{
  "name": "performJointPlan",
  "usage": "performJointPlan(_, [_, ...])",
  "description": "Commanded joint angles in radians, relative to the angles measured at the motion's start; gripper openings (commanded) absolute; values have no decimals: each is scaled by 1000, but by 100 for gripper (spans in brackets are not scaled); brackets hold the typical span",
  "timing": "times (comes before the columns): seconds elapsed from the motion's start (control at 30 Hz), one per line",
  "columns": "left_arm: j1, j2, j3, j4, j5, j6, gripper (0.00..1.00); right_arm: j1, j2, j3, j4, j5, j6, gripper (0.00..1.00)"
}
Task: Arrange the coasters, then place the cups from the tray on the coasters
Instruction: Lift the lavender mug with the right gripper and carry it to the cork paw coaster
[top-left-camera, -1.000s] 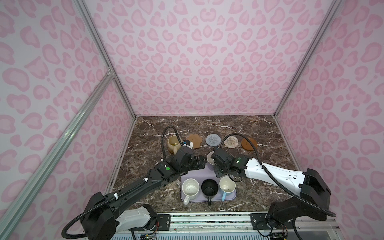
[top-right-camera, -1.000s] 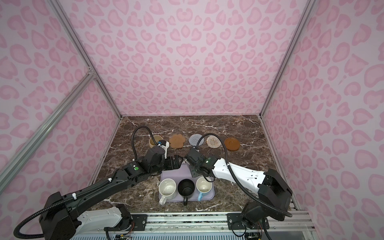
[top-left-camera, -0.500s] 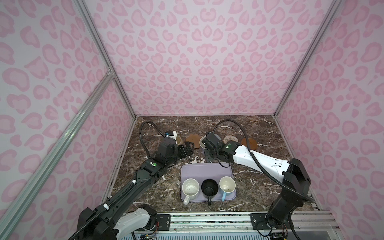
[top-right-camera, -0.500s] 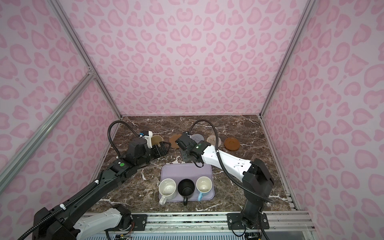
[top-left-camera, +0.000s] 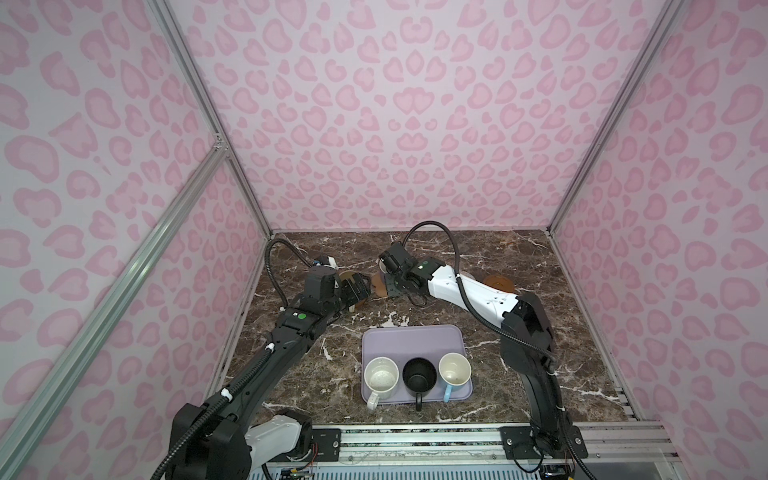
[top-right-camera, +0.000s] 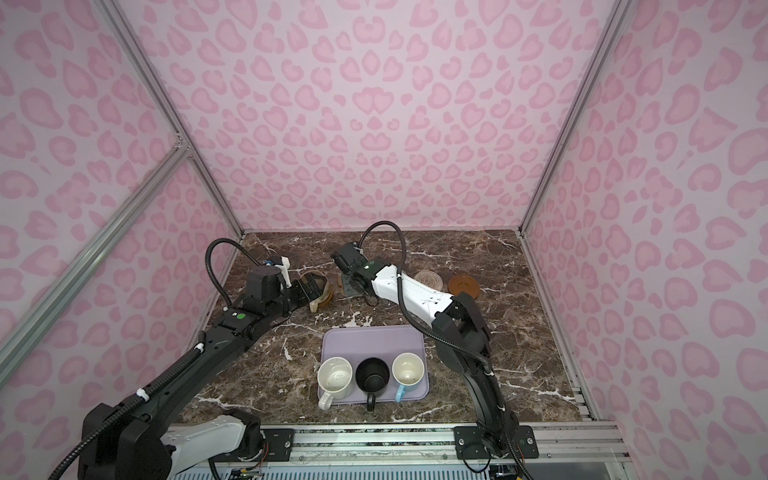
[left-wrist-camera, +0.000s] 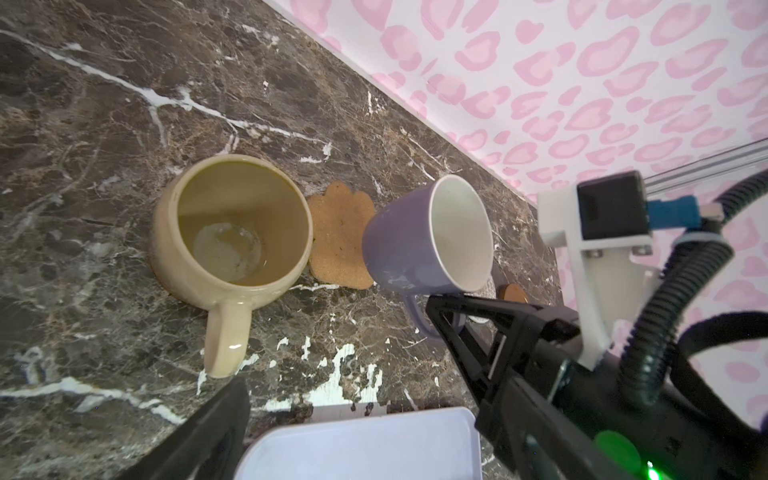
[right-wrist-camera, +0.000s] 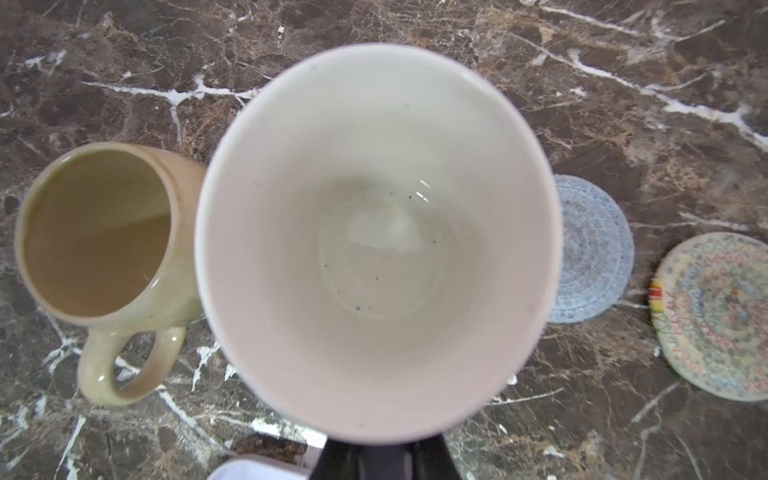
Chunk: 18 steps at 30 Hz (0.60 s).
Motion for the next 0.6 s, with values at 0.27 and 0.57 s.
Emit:
performJointPlan(0.27, [22,35,-33,88,38,-2,96,-3,170,186,-74,20,47,0])
performJointPlan(0.57, [25,31,-43,96,43,-3,96,-3,223,236,-103,46,56,0])
